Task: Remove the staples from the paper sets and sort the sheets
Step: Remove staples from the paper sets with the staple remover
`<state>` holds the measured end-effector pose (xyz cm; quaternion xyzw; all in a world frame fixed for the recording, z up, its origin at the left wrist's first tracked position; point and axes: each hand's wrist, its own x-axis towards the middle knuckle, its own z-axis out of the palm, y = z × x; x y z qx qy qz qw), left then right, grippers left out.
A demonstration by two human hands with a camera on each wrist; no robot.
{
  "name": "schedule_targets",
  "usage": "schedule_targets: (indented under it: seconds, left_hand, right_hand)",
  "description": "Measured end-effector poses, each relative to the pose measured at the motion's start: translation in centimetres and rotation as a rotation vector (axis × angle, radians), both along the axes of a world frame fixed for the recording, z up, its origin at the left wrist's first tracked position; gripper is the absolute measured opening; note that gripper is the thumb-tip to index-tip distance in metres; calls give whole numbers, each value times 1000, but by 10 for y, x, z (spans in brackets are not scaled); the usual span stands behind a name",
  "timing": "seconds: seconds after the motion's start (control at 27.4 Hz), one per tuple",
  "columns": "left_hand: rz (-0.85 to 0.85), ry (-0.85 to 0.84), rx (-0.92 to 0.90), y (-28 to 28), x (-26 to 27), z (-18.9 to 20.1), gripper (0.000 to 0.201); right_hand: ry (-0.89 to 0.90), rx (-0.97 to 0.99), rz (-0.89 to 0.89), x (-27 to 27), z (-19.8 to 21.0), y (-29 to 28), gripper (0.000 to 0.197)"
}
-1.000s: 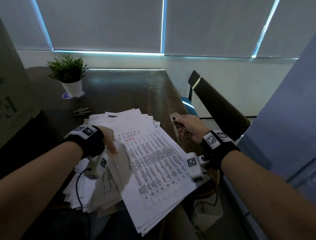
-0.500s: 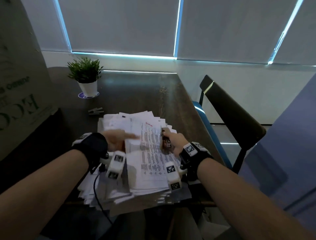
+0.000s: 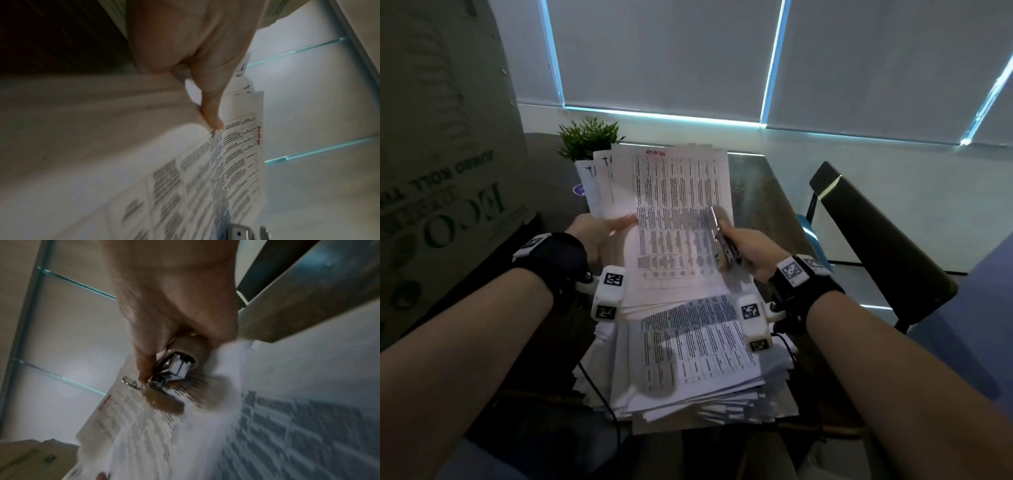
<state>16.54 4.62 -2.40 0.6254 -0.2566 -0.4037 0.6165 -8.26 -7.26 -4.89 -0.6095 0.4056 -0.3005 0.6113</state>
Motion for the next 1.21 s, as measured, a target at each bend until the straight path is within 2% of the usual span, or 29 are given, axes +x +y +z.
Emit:
schedule_targets:
  seconds: [0.04, 0.15, 0.18, 0.26, 0.37, 0.51, 0.58, 0.66, 0.77, 0.8, 0.84, 0.88, 0.95, 0.99, 1.02, 1.1, 1.21]
  left_hand:
    - [31, -24, 1, 1, 7, -1, 41]
    - [67, -101, 96, 3, 22, -14, 66]
    - [67, -155, 150, 3, 27, -19, 62]
    - [91, -265, 207, 6, 34, -28, 37]
    - [185, -294, 237, 18, 53, -39, 33]
    - [255, -272, 311, 35, 89, -56, 45]
    - [299, -355, 383, 45, 97, -59, 45]
    - [318, -457, 453, 49, 104, -63, 59]
    - [309, -687, 671, 52, 108, -65, 110]
    - [336, -771, 703, 50, 107, -66, 114]
    - [374, -846, 679, 48, 101, -65, 105]
    - [390, -902, 603, 43, 99, -67, 87]
    - [277, -913, 435, 32, 88, -63, 45]
    - [197, -900, 373, 29, 80, -61, 32]
    - [131, -873, 333, 25, 74, -61, 27]
    - [-68, -842, 341, 21, 64, -61, 29]
    - [-484, -940, 641, 21, 51, -74, 47]
  right_hand:
    - [6, 20, 13, 7, -6, 2, 38]
    - [-25, -2, -115, 37, -25, 8, 35]
    - [-51, -6, -157, 45, -26, 10, 36]
    - [-69, -16, -180, 58, -24, 15, 38]
    - [-41, -50, -71, 81, -19, 22, 39]
    - [65, -85, 148, 112, -20, 38, 39]
    - [128, -81, 176, 127, -21, 51, 38]
    - [176, -69, 178, 143, -25, 64, 39]
    - [254, -79, 201, 168, -39, 79, 43]
    - [277, -95, 219, 175, -42, 84, 46]
    - [311, -121, 242, 182, -46, 87, 49]
    - [351, -147, 267, 186, -49, 90, 52]
    - [391, -162, 285, 189, -51, 91, 55]
    - [383, -145, 271, 188, -48, 91, 55]
    - [356, -122, 237, 186, -45, 89, 57]
    - [198, -21, 147, 178, -35, 82, 57]
    - [-88, 230, 77, 151, -18, 70, 41]
